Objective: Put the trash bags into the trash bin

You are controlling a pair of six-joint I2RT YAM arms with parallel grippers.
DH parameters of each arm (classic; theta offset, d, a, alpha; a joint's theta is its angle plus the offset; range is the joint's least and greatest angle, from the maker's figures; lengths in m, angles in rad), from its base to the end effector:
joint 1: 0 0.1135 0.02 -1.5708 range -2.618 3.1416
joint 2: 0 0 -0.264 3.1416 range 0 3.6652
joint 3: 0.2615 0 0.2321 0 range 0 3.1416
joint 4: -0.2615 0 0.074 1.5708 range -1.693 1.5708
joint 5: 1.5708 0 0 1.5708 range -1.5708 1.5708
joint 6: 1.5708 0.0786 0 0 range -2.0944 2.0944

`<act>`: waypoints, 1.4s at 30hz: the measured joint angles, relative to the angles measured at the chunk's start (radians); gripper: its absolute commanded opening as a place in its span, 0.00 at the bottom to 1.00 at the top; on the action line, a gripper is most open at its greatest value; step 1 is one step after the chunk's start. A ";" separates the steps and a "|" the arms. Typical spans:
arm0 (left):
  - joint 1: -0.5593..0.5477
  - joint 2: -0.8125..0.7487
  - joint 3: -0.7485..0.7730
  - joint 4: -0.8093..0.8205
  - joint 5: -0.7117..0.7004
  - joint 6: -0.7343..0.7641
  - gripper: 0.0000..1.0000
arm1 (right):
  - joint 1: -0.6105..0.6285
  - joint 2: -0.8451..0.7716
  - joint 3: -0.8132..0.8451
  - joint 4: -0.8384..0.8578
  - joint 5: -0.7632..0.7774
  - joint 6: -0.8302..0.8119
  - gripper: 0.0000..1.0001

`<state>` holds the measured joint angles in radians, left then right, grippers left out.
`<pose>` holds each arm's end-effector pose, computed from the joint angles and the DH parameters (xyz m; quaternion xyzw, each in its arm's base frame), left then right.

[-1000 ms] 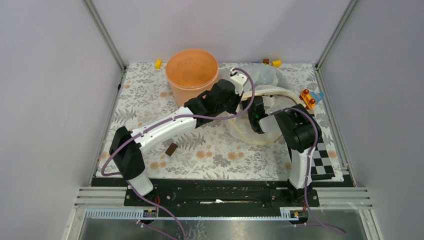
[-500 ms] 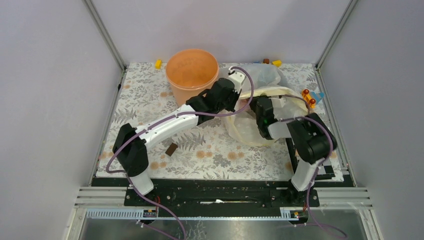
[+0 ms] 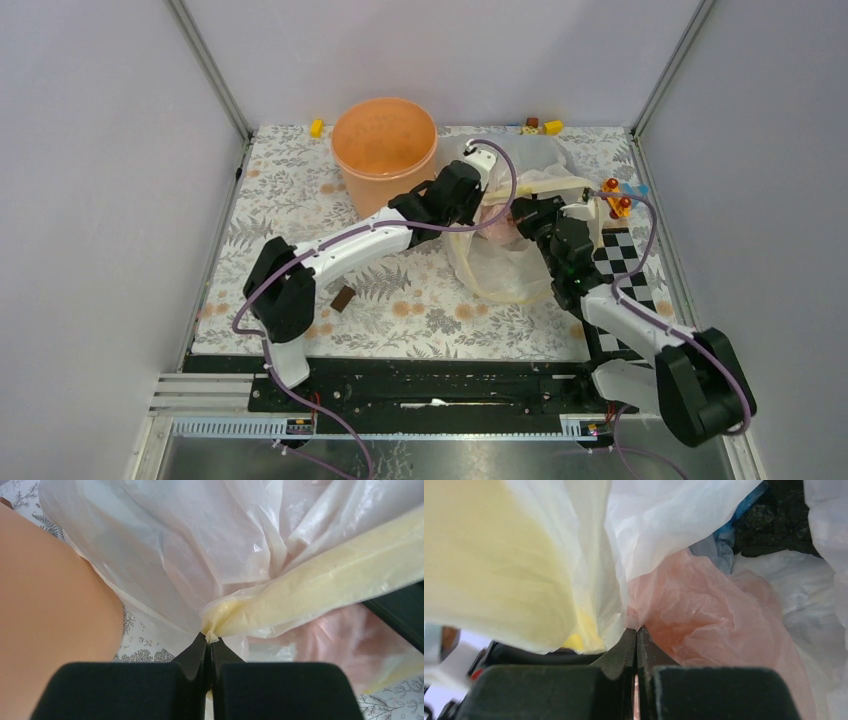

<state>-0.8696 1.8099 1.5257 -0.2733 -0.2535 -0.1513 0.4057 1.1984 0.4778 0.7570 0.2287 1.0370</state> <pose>0.3002 -0.3249 0.2853 0.2474 0.8336 -0.1387 0.4740 0.2666 0.0951 0.2620 0.2922 0.6300 0.4128 0.5893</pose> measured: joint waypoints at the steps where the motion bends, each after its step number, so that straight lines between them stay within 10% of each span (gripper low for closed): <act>1: 0.000 0.004 0.000 0.001 -0.002 0.000 0.00 | 0.000 -0.033 0.000 -0.034 -0.020 -0.020 0.00; 25: 0.020 0.371 0.248 0.013 0.048 -0.035 0.00 | -0.001 -0.690 0.124 -0.647 -0.249 -0.502 0.00; 37: 0.061 0.720 0.688 0.101 0.079 -0.064 0.01 | -0.001 -0.863 0.140 -0.792 0.060 -0.583 0.00; 42: 0.101 0.752 0.754 0.153 0.120 -0.063 0.25 | -0.001 -0.837 0.162 -0.826 0.035 -0.597 0.00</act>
<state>-0.7689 2.5618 2.2795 -0.1204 -0.1333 -0.2138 0.4046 0.3618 0.6395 -0.0689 0.2642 0.4404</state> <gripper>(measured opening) 0.101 0.015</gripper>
